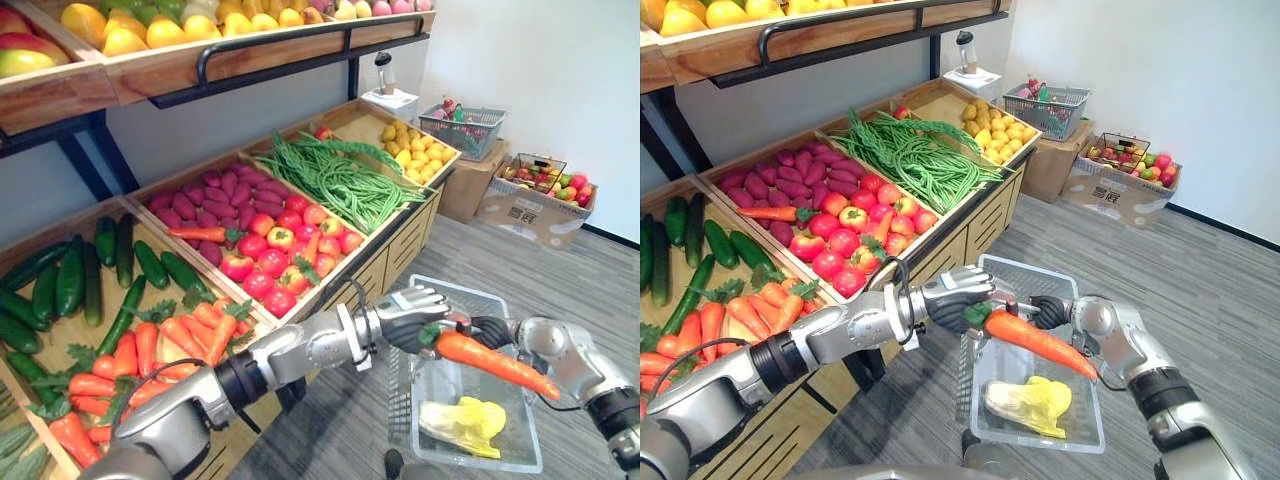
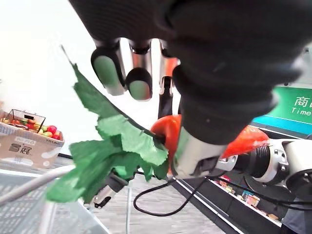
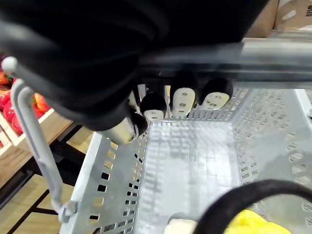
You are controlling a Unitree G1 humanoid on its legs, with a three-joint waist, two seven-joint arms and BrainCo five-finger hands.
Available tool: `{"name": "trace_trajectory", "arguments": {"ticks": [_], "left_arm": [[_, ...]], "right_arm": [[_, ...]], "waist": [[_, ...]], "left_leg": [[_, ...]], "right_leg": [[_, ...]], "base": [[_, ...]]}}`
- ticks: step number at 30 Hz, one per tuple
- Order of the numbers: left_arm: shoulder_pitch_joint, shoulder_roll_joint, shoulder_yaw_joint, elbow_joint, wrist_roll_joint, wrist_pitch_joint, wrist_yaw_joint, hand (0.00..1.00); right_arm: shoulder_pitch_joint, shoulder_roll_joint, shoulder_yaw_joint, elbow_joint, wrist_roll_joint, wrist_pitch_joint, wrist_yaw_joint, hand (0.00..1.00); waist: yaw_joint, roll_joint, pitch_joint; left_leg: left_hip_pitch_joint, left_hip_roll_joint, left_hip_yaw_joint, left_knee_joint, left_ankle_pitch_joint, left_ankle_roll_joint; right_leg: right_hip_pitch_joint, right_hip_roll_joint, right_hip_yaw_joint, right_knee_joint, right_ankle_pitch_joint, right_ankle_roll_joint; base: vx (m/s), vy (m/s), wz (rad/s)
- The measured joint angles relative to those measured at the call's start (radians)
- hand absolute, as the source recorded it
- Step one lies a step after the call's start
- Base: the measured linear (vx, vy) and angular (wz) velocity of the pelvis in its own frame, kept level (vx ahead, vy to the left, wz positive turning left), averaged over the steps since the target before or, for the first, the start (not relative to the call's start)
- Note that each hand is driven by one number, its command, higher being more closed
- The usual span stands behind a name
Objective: Pick vegetable in the basket
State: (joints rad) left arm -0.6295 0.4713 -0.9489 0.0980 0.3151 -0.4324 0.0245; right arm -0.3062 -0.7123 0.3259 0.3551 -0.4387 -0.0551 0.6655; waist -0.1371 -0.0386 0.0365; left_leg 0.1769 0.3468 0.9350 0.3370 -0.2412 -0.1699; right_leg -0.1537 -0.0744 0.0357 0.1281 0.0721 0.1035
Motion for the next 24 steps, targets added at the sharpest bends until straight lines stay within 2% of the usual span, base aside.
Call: {"name": "trace_trajectory", "arguments": {"ticks": [5,9,15,18,24], "left_arm": [[-0.001,-0.066,-0.032,0.042,-0.035,0.011,-0.022,1.0],[-0.001,-0.12,-0.064,0.125,-0.034,0.053,-0.044,1.0],[-0.001,-0.188,-0.064,0.232,-0.022,0.089,-0.061,1.0],[-0.001,-0.221,-0.063,0.274,0.007,0.116,-0.067,1.0],[-0.001,-0.284,-0.061,0.363,0.08,0.131,-0.068,1.0]], "right_arm": [[-0.061,0.0,0.043,-0.006,-0.025,0.007,0.004,1.0],[-0.105,0.011,0.084,-0.014,-0.025,0.019,0.02,1.0],[-0.157,0.036,0.119,-0.027,-0.025,0.028,0.025,1.0],[-0.19,0.056,0.122,-0.027,-0.033,0.029,0.038,1.0],[-0.218,0.082,0.127,-0.027,-0.035,0.03,0.041,1.0]], "waist": [[-0.004,0.01,-0.001],[-0.024,0.01,-0.001],[-0.03,0.014,0.002],[-0.041,0.014,0.002],[-0.053,0.015,0.003]], "left_leg": [[0.004,0.011,0.015,0.027,-0.018,-0.002],[0.005,0.016,0.038,0.038,-0.024,-0.002],[0.022,0.028,0.072,0.051,-0.031,-0.008],[0.024,0.028,0.092,0.053,-0.032,-0.011],[0.036,0.028,0.107,0.05,-0.033,-0.012]], "right_leg": [[-0.005,0.005,0.012,0.005,0.0,0.0],[-0.023,0.012,0.03,0.014,0.0,0.0],[-0.038,0.034,0.063,0.025,-0.001,-0.002],[-0.051,0.039,0.076,0.033,-0.001,-0.003],[-0.053,0.046,0.089,0.033,-0.001,-0.003]], "base": [[-0.03,0.022,-0.1],[-0.01,0.021,-0.13],[0.0,0.003,-0.19],[-0.02,0.003,-0.13],[-0.01,0.01,-0.1]]}}
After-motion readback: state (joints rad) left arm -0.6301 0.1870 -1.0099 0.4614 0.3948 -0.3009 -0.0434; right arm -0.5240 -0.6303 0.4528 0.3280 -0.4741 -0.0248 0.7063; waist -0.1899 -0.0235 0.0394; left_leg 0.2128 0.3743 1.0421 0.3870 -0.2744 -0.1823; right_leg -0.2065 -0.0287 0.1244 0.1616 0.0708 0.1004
